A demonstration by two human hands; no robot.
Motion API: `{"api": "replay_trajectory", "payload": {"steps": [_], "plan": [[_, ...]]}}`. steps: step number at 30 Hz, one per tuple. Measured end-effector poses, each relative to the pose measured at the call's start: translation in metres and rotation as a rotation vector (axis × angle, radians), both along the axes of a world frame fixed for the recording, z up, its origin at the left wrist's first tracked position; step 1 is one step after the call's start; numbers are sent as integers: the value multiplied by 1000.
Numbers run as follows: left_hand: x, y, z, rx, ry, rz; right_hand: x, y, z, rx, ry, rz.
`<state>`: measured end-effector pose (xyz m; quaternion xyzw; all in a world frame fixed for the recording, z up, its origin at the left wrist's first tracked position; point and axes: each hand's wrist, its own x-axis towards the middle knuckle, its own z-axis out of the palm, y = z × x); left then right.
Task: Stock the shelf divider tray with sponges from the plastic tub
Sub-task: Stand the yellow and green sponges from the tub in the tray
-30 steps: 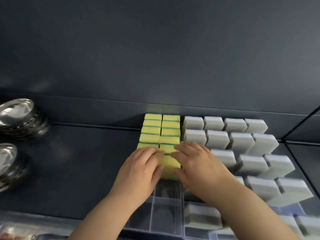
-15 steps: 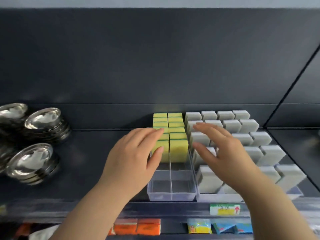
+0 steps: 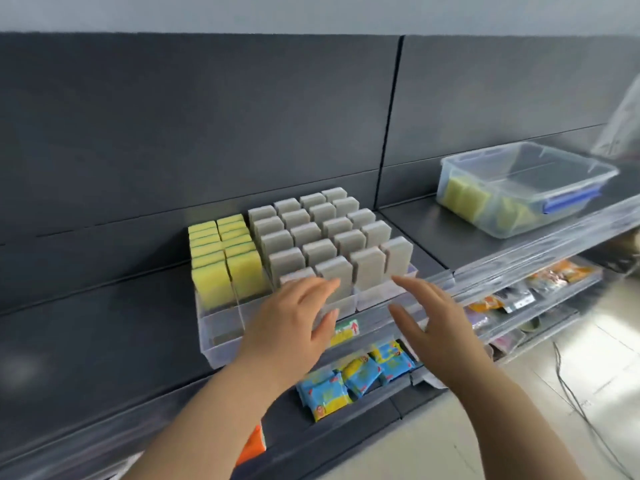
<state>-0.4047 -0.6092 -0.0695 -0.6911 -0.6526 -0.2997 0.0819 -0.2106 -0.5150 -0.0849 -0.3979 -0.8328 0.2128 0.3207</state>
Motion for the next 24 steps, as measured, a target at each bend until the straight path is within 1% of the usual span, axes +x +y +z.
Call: {"api": "replay_trajectory", "payload": {"steps": [3,6,10,17,20,24], "plan": [[37,28,-14,-66,-32,-61,41,15,-19,-46,-23,-78],[78,62,-27,-99,-14,-112,88,36,-31,-108,-24,-135],[148,121,-36,-155,-37,-176,165,73,-37,-144,-70,-212],[281,211,-48,-195,-50,-292,316,136,-34,-139,-124,-356],[320,234,-39,-160,-103,-318,364,162,-26,-118,-120,-394],[346,266,-14,-77,-163,-326,398,198,-7,-79,-97,-403]]}}
